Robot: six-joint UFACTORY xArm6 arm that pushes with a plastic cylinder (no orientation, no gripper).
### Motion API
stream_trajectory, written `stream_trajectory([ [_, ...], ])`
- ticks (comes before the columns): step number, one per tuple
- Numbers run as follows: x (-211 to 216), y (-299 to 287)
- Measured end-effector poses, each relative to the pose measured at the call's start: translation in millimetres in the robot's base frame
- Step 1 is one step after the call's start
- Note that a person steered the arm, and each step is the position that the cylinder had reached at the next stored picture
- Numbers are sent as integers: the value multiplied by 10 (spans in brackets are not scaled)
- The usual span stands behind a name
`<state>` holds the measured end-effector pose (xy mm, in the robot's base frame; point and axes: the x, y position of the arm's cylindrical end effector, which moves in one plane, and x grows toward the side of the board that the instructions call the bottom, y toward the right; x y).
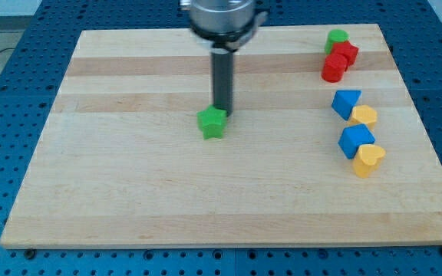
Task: Push the green star slightly to the up
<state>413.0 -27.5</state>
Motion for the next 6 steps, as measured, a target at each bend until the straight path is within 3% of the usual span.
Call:
stream_trajectory([
  [2, 214, 552],
  [3, 667, 407],
  [4, 436, -91],
  [6, -789, -1274],
])
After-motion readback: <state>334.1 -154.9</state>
